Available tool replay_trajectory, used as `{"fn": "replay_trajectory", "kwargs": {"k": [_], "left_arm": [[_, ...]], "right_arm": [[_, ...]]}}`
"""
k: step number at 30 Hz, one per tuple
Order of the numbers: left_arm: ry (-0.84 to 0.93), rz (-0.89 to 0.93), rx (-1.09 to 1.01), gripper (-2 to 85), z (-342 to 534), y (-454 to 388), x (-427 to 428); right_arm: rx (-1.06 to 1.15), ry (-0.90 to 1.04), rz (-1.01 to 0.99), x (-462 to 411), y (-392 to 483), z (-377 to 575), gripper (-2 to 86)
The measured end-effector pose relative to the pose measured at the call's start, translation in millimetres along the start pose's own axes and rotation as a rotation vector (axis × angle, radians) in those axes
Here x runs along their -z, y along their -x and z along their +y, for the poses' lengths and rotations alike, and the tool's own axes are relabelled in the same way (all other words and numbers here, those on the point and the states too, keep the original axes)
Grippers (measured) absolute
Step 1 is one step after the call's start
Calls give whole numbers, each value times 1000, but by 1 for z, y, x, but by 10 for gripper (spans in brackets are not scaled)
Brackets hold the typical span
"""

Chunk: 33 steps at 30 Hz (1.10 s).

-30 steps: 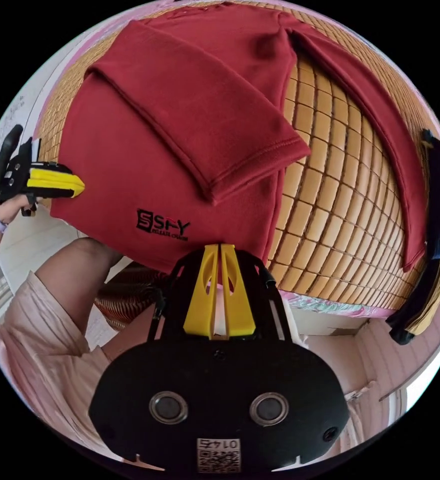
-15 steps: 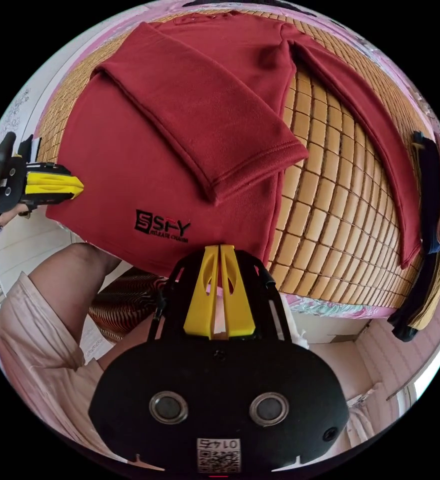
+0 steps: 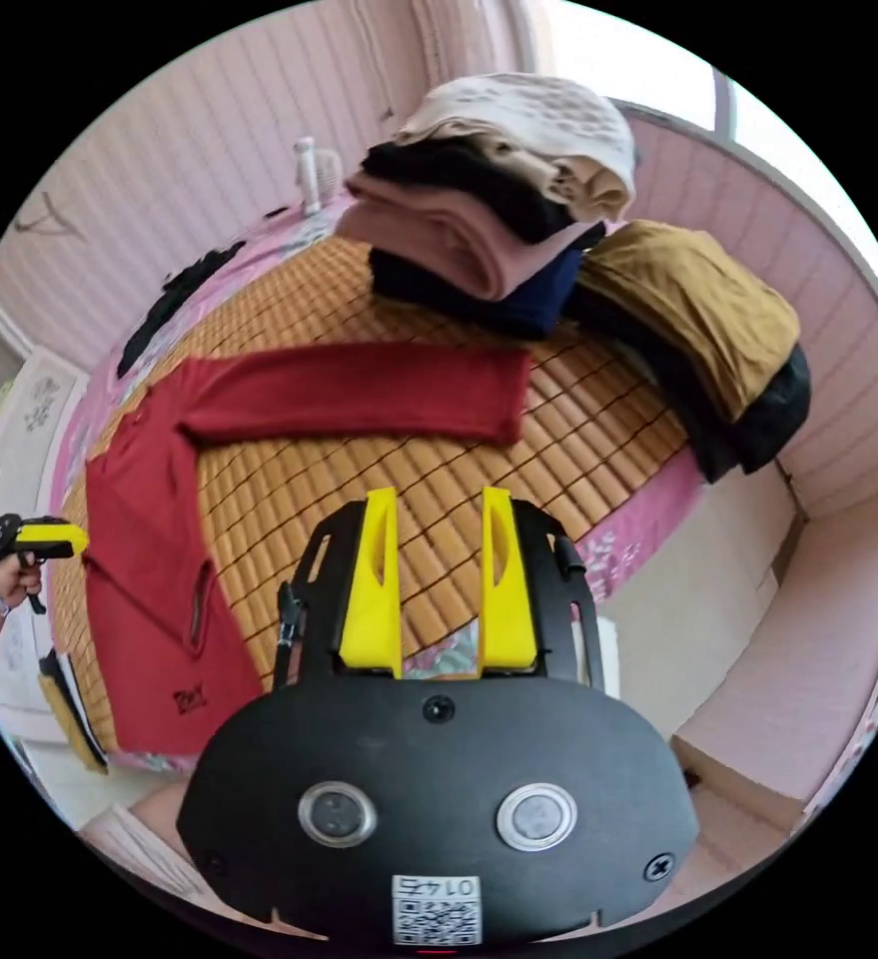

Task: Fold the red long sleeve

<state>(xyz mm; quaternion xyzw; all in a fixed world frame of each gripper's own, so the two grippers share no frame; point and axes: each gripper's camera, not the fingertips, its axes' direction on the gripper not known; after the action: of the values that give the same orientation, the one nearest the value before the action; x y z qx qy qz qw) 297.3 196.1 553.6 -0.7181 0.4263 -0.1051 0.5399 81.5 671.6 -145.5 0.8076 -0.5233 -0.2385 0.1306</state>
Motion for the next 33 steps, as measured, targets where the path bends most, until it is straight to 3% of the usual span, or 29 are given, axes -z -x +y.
{"fn": "replay_trajectory", "kwargs": {"k": [5,8,11,13,16,21,27,30,33], "left_arm": [[-45,23,-186,35,-108,-17,-43],[-66,12,-320,53,-139,-52,-68],[-80,-52,-343,65,-156,-71,-87],[-116,-88,-318,72,-158,-73,-96],[-16,-126,-285,57,-160,-68,-125],[-94,-142,-274,17,-136,-56,-118],[-463,24,19,38,-47,-3,-35],[-593,19,121,46,34,26,15],[-594,-24,262,47,132,55,44]], "right_arm": [[-129,-17,14,-24,-46,-28,133],[-165,-16,-31,-34,-60,-34,81],[-191,18,-65,-30,-70,-36,39],[-161,-55,-97,-11,-72,-28,18],[-82,-130,-192,13,-64,-19,9],[4,-303,-549,63,-40,-22,8],[331,-425,-1032,120,88,-34,10],[550,-365,-1258,132,168,-23,11],[834,-153,-1375,132,244,12,15]]}}
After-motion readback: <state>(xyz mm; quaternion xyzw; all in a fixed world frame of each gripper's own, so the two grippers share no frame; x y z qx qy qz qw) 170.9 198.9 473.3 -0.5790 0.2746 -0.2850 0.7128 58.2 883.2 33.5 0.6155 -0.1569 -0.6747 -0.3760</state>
